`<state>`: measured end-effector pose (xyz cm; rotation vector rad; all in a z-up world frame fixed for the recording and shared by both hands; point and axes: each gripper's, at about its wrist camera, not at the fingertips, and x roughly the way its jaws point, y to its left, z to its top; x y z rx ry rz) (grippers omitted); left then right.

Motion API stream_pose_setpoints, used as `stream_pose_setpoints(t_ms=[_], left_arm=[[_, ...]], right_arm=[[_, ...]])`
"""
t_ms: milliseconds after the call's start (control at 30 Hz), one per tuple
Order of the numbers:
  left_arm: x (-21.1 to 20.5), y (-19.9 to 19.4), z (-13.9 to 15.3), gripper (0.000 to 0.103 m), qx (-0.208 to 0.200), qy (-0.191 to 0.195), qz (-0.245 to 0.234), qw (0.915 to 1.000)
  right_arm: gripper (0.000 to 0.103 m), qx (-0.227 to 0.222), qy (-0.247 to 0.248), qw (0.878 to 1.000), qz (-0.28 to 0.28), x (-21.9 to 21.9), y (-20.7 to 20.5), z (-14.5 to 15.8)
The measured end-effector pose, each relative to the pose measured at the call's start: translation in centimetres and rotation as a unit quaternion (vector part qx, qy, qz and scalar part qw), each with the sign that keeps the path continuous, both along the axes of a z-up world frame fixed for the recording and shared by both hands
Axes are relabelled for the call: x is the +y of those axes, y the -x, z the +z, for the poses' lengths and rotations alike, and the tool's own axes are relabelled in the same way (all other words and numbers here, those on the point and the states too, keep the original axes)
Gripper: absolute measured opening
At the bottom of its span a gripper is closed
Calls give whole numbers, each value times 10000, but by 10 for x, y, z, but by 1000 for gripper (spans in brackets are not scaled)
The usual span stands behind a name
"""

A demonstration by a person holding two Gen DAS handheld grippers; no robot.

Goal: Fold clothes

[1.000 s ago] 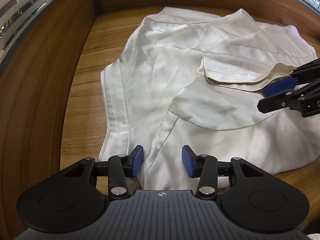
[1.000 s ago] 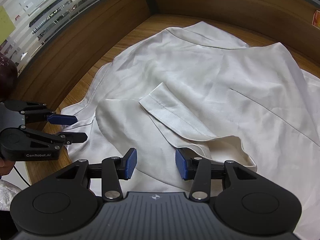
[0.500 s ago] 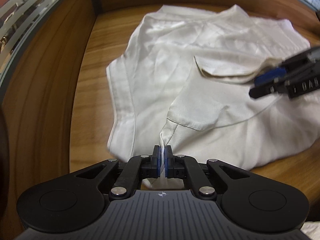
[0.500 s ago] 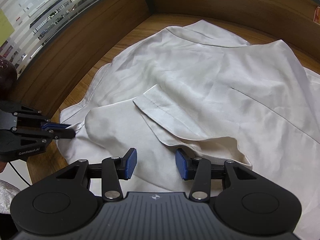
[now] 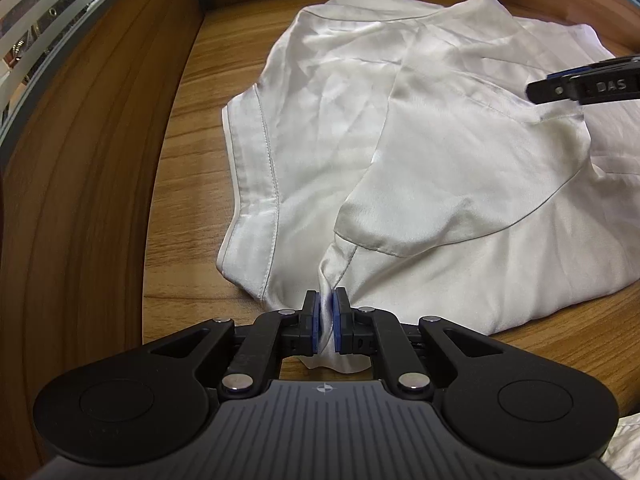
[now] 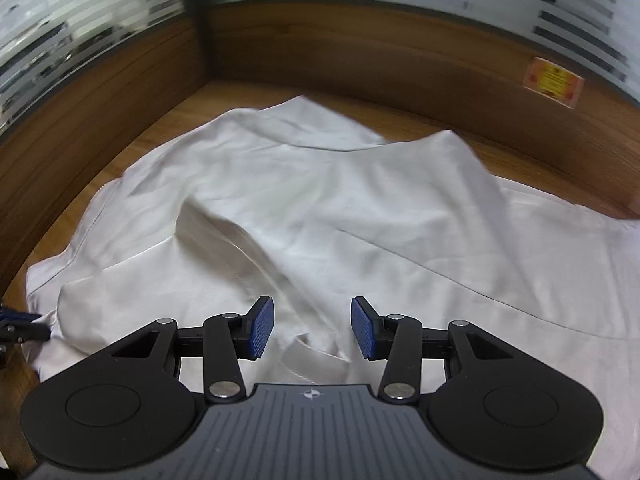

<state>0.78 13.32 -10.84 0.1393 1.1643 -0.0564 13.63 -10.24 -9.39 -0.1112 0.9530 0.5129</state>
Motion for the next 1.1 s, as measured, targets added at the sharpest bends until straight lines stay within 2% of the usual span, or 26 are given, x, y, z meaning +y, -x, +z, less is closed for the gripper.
stream_pose_setpoints(t_ms=[67,200,267,367,600,700,800,867,1100], left_arm=[[-1,0,0,10,-1,-10,25,10000],[-2,0,-1,14,-19,-67,20,10000],[-2,0,-1,16,-33,-93,4,10000],[-2,0,-1,23,-15,-140,37,9999],[-5,0,10,40,-123,-56,24,9999],[-12,-1,20,43,-193,6,-79,9998],[-21,-6,30,47,-207,71,-196,9996],[-29,-15,35,47,-101,-72,-170,9998],[-45,-51,61,47,-48,-84,-437,9990]], right_arm=[[49,21,-75,9999,-90,-8,-1,2],[50,368,-404,9984,-111,-19,5,6],[51,465,-200,9984,-233,-19,6,2],[51,364,147,9972,-636,-22,4,0],[53,383,-10,9969,-683,-48,12,14],[58,463,-28,9958,-790,-70,16,23],[58,472,101,9954,-822,-94,22,31],[58,489,332,9953,-764,-116,27,38],[58,878,642,9906,-824,-186,27,58]])
